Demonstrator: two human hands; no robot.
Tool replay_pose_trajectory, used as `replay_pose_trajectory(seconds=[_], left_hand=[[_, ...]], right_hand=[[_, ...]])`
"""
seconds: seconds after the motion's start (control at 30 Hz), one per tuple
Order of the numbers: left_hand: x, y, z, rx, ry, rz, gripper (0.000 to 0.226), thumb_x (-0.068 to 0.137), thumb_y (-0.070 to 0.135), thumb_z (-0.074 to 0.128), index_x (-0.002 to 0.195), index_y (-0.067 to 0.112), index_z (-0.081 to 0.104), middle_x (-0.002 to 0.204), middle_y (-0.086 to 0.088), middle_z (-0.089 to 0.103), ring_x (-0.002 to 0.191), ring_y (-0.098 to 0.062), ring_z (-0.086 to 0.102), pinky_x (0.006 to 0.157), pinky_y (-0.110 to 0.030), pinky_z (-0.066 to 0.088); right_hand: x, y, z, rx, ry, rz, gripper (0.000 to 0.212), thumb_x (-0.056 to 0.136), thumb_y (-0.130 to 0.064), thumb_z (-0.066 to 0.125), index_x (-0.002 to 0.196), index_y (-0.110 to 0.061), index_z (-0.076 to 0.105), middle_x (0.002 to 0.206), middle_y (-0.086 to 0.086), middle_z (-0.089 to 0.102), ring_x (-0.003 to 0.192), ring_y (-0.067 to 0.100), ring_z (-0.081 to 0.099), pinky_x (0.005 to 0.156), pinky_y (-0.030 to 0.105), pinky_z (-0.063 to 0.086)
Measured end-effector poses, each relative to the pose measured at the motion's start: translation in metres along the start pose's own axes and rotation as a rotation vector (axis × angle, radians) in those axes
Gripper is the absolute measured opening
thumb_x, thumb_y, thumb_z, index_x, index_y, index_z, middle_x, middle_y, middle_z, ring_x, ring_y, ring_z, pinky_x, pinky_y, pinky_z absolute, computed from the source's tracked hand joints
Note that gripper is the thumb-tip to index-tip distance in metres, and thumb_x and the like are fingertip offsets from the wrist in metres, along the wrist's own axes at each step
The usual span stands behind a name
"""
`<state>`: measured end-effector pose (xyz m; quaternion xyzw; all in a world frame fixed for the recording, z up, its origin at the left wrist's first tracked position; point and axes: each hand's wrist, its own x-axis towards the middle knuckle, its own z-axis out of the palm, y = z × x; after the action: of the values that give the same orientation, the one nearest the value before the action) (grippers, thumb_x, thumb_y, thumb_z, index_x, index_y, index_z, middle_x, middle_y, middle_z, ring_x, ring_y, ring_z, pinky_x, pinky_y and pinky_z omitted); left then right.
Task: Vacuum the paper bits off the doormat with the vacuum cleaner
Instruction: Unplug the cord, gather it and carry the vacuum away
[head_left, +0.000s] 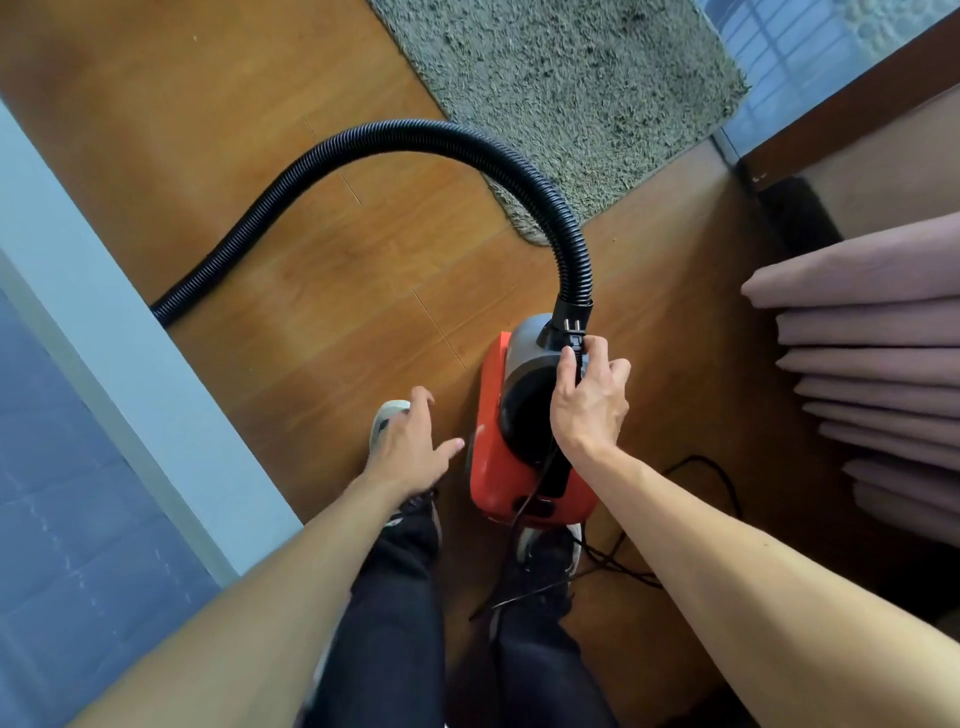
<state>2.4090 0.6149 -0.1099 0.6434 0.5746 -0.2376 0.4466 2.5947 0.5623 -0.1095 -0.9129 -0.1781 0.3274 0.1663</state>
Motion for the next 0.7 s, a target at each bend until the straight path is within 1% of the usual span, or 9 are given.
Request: replay_pose_trajectory(seconds=[0.07, 0.13, 0.2, 0.27, 0.37, 0.47, 0.57, 0.63, 0.7], left_hand=[[0.019, 0.002, -0.026, 0.009, 0.048, -0.019, 0.068, 0.09, 0.041, 0.068, 0.139, 0.019, 0.026, 0.121, -0.016, 0.059, 0.108, -0.032, 0.059, 0.086, -0.039, 0.045], [0.036, 0.008, -0.053, 0.028, 0.086, -0.006, 0.081, 0.09, 0.041, 0.068, 0.149, 0.021, 0.016, 0.129, -0.018, 0.056, 0.112, -0.033, 0.057, 0.086, -0.039, 0.043], [0.053, 0.012, -0.08, 0.009, 0.132, 0.004, 0.093, 0.088, 0.043, 0.069, 0.153, 0.023, 0.007, 0.135, -0.02, 0.053, 0.121, -0.036, 0.054, 0.096, -0.044, 0.044], [0.073, 0.016, -0.104, -0.002, 0.173, 0.003, 0.102, 0.085, 0.045, 0.071, 0.155, 0.023, 0.0, 0.139, -0.02, 0.052, 0.128, -0.037, 0.05, 0.104, -0.045, 0.041], [0.102, 0.029, -0.14, 0.03, 0.191, 0.03, 0.11, 0.084, 0.046, 0.073, 0.156, 0.022, -0.007, 0.142, -0.021, 0.05, 0.133, -0.036, 0.045, 0.108, -0.045, 0.037], [0.131, 0.047, -0.172, 0.07, 0.194, 0.055, 0.111, 0.084, 0.046, 0.073, 0.157, 0.023, -0.007, 0.141, -0.022, 0.05, 0.131, -0.037, 0.047, 0.107, -0.044, 0.038], [0.158, 0.065, -0.191, 0.057, 0.227, 0.082, 0.11, 0.081, 0.047, 0.076, 0.156, 0.024, -0.001, 0.135, -0.02, 0.056, 0.126, -0.037, 0.052, 0.107, -0.045, 0.041], [0.17, 0.077, -0.199, 0.094, 0.233, 0.105, 0.107, 0.081, 0.044, 0.076, 0.156, 0.023, 0.002, 0.138, -0.02, 0.054, 0.128, -0.037, 0.051, 0.107, -0.045, 0.04], [0.179, 0.089, -0.205, 0.177, 0.255, 0.134, 0.102, 0.083, 0.04, 0.075, 0.155, 0.023, 0.006, 0.142, -0.02, 0.047, 0.131, -0.039, 0.047, 0.107, -0.047, 0.039]], right_hand=[[0.0, 0.002, 0.002, 0.012, 0.027, 0.002, 0.031, 0.101, -0.044, 0.037, 0.126, -0.027, 0.047, 0.103, 0.003, 0.039, 0.076, 0.026, 0.05, 0.074, 0.034, 0.04], [0.001, 0.002, 0.004, 0.009, 0.056, 0.009, 0.031, 0.101, -0.043, 0.038, 0.125, -0.027, 0.048, 0.101, 0.002, 0.038, 0.074, 0.025, 0.048, 0.073, 0.032, 0.037], [0.0, 0.002, 0.007, 0.004, 0.081, 0.018, 0.032, 0.101, -0.043, 0.038, 0.126, -0.026, 0.049, 0.1, 0.002, 0.039, 0.073, 0.024, 0.048, 0.074, 0.033, 0.039], [-0.001, 0.001, 0.011, 0.01, 0.118, 0.012, 0.033, 0.101, -0.042, 0.039, 0.127, -0.024, 0.05, 0.099, 0.003, 0.04, 0.07, 0.023, 0.049, 0.074, 0.034, 0.042], [-0.002, -0.002, 0.018, 0.011, 0.161, 0.031, 0.034, 0.102, -0.039, 0.04, 0.128, -0.021, 0.051, 0.099, 0.006, 0.043, 0.069, 0.023, 0.05, 0.075, 0.036, 0.043], [-0.003, -0.005, 0.022, 0.047, 0.201, 0.059, 0.033, 0.102, -0.036, 0.041, 0.127, -0.019, 0.052, 0.098, 0.006, 0.044, 0.068, 0.021, 0.049, 0.072, 0.033, 0.04], [-0.004, -0.006, 0.023, 0.053, 0.217, 0.071, 0.032, 0.102, -0.034, 0.041, 0.127, -0.017, 0.053, 0.098, 0.005, 0.044, 0.07, 0.017, 0.047, 0.072, 0.03, 0.036], [-0.004, -0.007, 0.025, 0.052, 0.231, 0.08, 0.032, 0.101, -0.033, 0.042, 0.126, -0.016, 0.054, 0.099, 0.005, 0.045, 0.072, 0.015, 0.047, 0.071, 0.03, 0.037], [-0.004, -0.008, 0.026, 0.059, 0.251, 0.085, 0.031, 0.101, -0.032, 0.044, 0.124, -0.015, 0.055, 0.097, 0.005, 0.045, 0.072, 0.016, 0.048, 0.07, 0.03, 0.037]])
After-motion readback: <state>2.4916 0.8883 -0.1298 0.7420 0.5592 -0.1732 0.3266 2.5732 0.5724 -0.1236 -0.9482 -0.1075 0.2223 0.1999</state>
